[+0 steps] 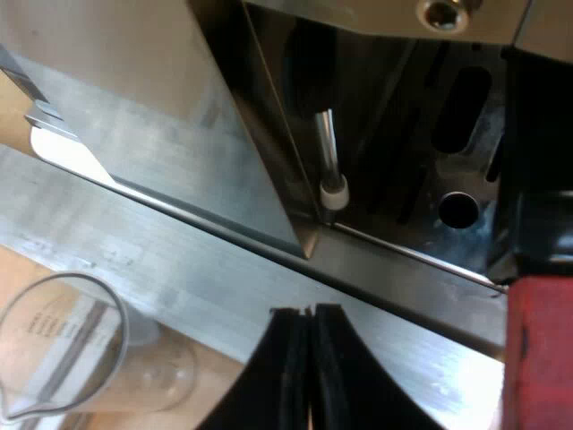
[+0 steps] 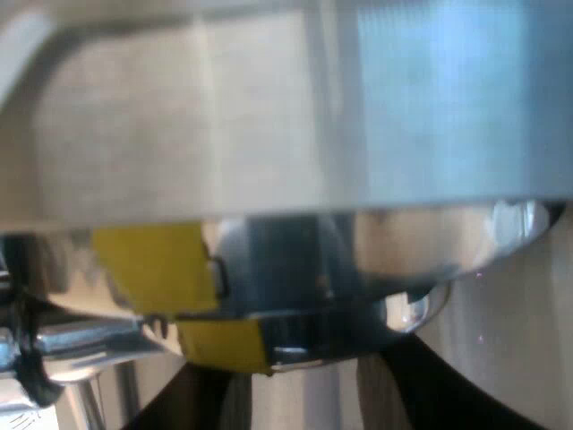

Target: Put the handle in the coffee machine

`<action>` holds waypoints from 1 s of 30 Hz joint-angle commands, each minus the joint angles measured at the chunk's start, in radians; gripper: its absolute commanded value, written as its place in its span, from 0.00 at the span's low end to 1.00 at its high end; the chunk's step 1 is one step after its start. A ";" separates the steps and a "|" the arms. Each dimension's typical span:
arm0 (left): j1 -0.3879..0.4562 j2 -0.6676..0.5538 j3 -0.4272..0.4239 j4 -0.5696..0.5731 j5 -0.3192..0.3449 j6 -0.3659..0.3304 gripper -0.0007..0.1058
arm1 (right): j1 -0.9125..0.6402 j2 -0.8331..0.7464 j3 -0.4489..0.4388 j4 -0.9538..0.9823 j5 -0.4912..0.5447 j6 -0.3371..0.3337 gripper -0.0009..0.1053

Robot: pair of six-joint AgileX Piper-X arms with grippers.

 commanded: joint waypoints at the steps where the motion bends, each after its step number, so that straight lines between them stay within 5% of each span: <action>1: -0.001 -0.004 -0.006 0.040 -0.012 0.001 0.01 | -0.005 -0.037 -0.022 -0.130 0.001 0.000 0.31; 5: -0.001 -0.004 -0.006 0.146 -0.026 0.090 0.01 | -0.005 -0.037 -0.022 -0.130 0.001 0.000 0.31; 15: -0.005 -0.007 -0.008 0.197 -0.029 0.099 0.01 | -0.005 -0.037 -0.022 -0.130 0.001 0.000 0.31; 24: -0.098 -0.007 -0.009 0.355 -0.028 0.133 0.01 | -0.005 -0.037 -0.022 -0.130 -0.001 -0.048 0.31; 30: -0.106 -0.007 -0.009 0.442 0.024 0.132 0.01 | -0.003 -0.037 -0.022 -0.078 -0.001 -0.055 0.31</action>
